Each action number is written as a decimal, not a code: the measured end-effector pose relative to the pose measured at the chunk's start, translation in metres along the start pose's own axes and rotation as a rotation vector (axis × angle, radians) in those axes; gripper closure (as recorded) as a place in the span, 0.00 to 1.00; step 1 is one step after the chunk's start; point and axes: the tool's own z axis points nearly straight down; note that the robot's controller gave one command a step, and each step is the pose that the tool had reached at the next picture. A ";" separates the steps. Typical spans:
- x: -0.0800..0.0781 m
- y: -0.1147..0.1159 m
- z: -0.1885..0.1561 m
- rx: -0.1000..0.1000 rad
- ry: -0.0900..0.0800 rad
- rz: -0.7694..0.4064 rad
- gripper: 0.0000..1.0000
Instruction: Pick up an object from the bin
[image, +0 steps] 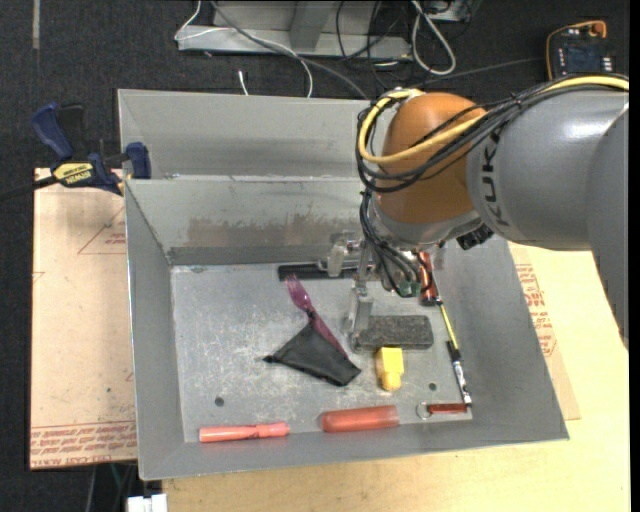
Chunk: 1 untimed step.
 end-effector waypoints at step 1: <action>-0.002 0.000 -0.005 0.000 -0.008 0.002 0.00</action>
Offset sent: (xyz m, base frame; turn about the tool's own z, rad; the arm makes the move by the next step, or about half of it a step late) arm -0.0848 0.0406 -0.0887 -0.2231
